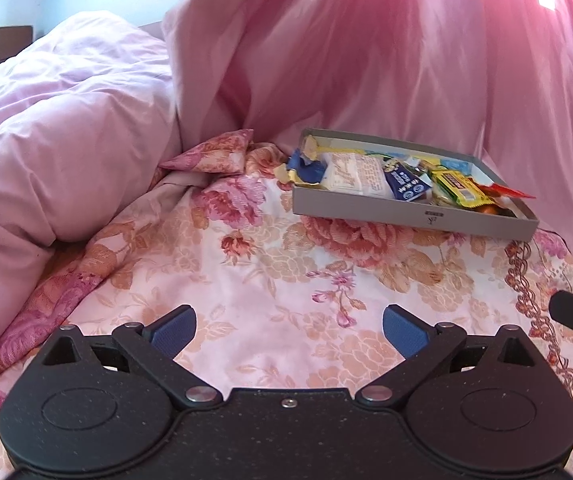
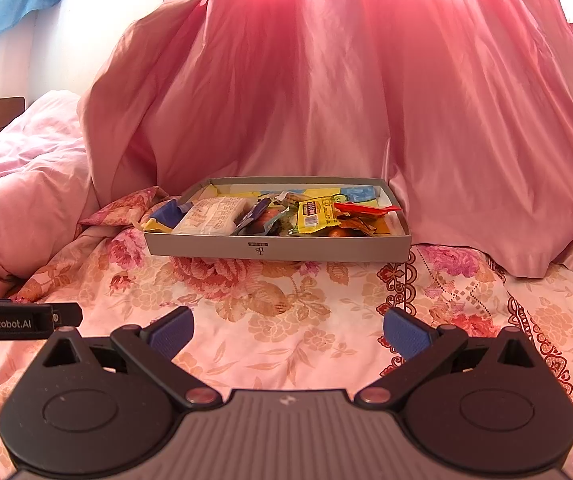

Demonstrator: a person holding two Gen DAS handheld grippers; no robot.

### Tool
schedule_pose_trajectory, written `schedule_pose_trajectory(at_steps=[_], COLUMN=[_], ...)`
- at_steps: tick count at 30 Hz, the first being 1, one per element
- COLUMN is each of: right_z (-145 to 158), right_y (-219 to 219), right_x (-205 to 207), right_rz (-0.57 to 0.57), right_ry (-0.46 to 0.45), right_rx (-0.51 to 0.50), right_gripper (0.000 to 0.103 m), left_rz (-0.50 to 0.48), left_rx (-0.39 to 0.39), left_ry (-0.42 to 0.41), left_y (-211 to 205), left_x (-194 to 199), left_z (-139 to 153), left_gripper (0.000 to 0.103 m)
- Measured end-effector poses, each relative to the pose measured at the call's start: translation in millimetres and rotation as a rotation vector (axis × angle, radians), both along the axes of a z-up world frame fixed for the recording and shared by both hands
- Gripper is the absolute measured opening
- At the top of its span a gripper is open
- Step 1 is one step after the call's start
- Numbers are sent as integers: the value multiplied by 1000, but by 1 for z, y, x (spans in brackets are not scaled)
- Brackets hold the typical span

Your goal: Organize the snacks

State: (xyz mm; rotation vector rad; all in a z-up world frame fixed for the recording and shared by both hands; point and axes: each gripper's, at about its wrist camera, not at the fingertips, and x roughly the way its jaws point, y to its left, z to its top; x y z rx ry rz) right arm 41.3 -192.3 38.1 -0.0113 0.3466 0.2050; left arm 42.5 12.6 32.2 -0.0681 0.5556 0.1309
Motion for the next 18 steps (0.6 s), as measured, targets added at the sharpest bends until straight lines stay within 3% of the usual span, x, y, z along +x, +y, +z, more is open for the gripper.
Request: schedule_pose_trajectory(at_steps=[18], right_z=[-3], right_y=[4], right_x=[-1], right_rz=[13], right_ry=[6], right_rx=[-11], right_gripper=[103], left_rz=[-15], left_rx=[12], left_ry=[11], left_y=[-1], left_x=[1], left_z=[-2], left_gripper=[99])
